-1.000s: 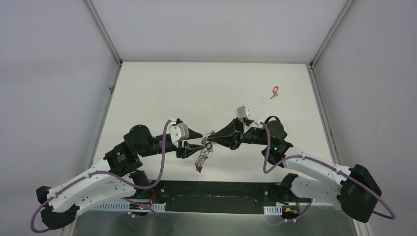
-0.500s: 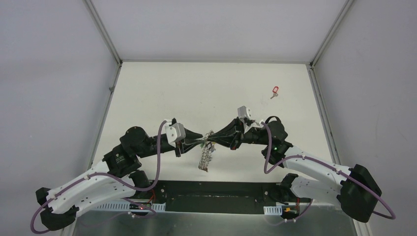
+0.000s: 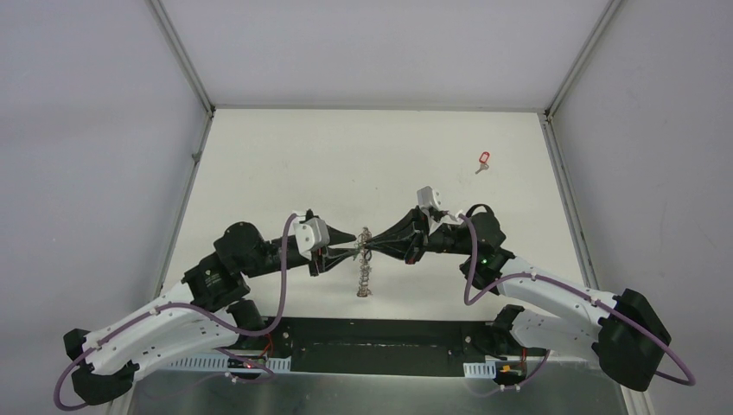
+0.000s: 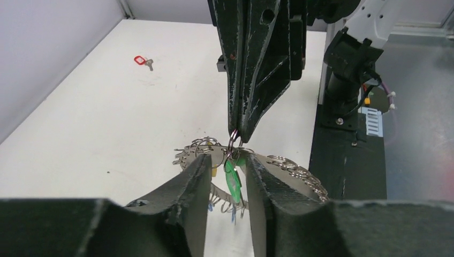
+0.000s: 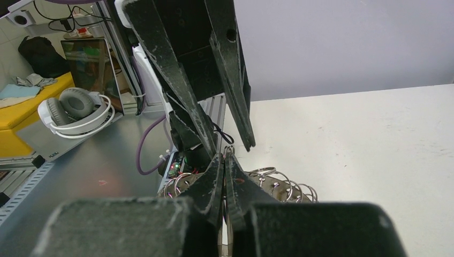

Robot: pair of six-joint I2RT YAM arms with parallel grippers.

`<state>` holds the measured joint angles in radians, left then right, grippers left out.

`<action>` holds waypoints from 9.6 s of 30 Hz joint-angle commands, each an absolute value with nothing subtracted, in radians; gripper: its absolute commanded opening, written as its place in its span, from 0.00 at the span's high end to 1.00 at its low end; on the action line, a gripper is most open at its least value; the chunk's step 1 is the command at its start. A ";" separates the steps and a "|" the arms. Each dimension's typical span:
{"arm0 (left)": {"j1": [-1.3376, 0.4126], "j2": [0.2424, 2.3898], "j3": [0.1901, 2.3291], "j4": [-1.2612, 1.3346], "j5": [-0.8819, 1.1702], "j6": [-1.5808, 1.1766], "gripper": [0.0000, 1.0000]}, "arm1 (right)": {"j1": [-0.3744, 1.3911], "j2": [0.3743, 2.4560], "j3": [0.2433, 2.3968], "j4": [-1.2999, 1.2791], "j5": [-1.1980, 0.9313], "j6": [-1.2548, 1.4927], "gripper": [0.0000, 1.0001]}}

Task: Put the keys on the keyring

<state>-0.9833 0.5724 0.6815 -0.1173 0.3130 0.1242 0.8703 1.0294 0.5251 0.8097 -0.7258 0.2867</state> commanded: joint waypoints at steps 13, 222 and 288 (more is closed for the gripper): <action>-0.994 0.577 0.664 -0.146 0.326 0.134 0.95 | 0.874 1.004 0.569 0.862 -0.741 0.292 1.00; -0.997 0.527 0.853 -0.384 0.336 0.046 0.57 | 0.917 1.108 0.609 0.919 -0.753 0.385 1.00; -0.997 0.648 0.753 -0.353 0.352 -0.031 0.51 | 0.918 1.078 0.589 0.944 -0.735 0.388 1.00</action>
